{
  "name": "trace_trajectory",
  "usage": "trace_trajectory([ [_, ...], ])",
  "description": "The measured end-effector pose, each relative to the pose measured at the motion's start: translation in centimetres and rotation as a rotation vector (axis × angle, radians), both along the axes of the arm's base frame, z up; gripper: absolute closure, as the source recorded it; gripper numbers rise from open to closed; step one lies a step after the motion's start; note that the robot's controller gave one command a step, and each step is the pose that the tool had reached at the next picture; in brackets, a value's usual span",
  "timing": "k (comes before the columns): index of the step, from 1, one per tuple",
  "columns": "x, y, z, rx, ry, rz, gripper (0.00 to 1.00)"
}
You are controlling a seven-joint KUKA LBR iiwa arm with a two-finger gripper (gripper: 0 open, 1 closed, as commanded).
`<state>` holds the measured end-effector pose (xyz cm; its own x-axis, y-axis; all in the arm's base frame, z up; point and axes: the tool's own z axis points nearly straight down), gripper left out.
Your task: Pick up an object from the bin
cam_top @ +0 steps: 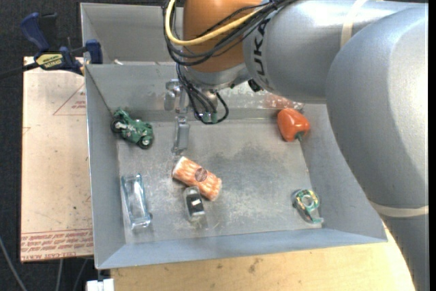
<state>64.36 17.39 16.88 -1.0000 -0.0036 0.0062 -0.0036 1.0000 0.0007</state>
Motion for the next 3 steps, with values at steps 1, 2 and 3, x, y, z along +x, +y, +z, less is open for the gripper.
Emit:
trace_trajectory([
  [1,0.2,-0.1,0.5,0.001,-0.008,-0.003,0.0],
  [2,-0.2,-1.6,-3.0,0.002,-0.013,0.08,0.0],
  [3,-2.6,-2.8,-7.3,0.001,-0.008,0.01,0.0],
])
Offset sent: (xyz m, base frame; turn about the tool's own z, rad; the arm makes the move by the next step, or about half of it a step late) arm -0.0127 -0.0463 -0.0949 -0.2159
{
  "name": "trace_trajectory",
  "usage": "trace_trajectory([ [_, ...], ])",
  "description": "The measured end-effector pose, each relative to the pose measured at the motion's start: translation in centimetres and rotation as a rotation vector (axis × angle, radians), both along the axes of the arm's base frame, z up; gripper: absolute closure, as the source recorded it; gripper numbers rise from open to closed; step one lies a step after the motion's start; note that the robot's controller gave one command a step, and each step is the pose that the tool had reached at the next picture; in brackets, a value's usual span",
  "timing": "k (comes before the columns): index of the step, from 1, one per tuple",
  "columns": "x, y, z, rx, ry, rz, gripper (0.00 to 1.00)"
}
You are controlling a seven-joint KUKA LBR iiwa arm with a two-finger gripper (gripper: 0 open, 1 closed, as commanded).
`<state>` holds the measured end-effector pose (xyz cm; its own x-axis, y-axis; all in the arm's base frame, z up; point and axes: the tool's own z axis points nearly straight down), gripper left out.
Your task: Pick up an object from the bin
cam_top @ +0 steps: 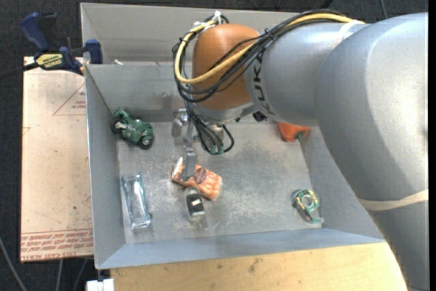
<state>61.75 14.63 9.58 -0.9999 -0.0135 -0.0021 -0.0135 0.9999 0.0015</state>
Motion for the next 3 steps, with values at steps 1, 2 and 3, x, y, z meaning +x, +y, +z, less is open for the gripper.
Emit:
trace_trajectory([
  [1,-1.7,-1.3,-1.6,0.0,0.002,-0.03,0.0],
  [2,-1.9,-3.4,-1.7,0.0,0.001,0.222,0.0],
  [3,-7.2,-8.6,-1.9,0.0,-0.001,0.045,0.0],
])
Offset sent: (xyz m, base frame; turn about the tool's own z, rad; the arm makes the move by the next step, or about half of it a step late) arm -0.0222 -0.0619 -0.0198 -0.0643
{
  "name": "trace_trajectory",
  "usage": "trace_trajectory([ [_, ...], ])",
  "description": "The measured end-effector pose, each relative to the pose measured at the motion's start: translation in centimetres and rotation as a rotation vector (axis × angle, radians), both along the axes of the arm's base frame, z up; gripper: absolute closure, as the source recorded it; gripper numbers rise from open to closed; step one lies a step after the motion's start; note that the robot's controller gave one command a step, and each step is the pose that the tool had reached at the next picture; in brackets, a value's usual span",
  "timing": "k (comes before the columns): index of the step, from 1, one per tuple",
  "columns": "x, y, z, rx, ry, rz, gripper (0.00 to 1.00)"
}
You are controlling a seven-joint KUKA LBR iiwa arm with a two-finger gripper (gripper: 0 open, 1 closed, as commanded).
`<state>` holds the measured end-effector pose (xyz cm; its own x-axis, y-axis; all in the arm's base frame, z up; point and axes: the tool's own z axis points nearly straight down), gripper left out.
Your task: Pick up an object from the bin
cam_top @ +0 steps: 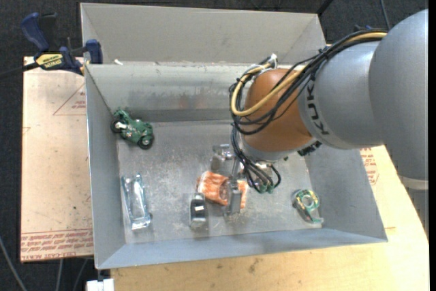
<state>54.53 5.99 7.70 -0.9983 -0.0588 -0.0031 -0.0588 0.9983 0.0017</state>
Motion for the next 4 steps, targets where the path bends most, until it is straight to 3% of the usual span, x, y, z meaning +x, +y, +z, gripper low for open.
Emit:
trace_trajectory([
  [1,-0.5,1.9,-0.7,-0.001,0.001,-0.004,1.0],
  [2,-0.4,2.0,-0.7,0.0,0.0,-0.005,1.0],
  [3,-0.1,1.7,4.0,-0.002,0.009,-0.001,1.0],
  [4,-0.6,0.3,5.2,0.0,-0.009,0.015,1.0],
])
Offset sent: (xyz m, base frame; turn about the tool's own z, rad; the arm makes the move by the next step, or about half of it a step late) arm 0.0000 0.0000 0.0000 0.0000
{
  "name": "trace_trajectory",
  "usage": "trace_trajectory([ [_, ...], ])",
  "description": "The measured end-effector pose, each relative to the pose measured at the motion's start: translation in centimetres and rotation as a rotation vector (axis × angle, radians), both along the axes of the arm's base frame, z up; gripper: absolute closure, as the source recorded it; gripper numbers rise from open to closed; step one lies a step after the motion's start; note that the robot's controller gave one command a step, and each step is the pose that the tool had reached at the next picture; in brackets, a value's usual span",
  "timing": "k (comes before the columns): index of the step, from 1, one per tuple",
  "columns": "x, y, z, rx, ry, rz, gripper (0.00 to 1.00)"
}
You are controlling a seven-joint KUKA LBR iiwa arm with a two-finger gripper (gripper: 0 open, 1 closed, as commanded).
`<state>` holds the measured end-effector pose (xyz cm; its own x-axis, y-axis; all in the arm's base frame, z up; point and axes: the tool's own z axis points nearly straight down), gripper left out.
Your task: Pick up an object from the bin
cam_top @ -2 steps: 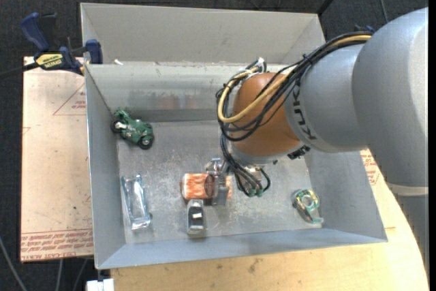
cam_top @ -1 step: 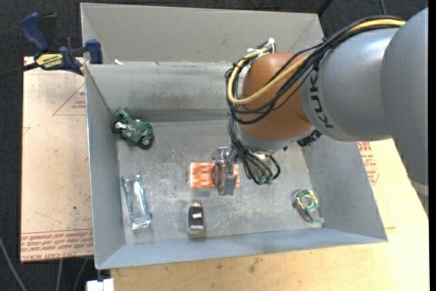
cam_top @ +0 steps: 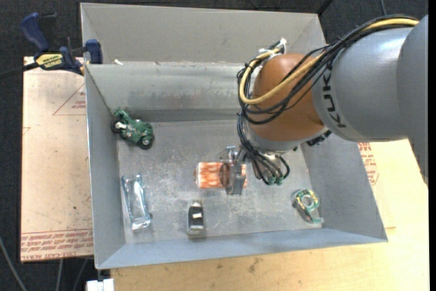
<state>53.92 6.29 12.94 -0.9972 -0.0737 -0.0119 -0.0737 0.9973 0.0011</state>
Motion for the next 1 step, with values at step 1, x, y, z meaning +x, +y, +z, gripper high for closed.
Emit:
trace_trajectory([
  [1,-0.22,-0.43,1.65,-0.002,0.023,-0.008,1.0],
])
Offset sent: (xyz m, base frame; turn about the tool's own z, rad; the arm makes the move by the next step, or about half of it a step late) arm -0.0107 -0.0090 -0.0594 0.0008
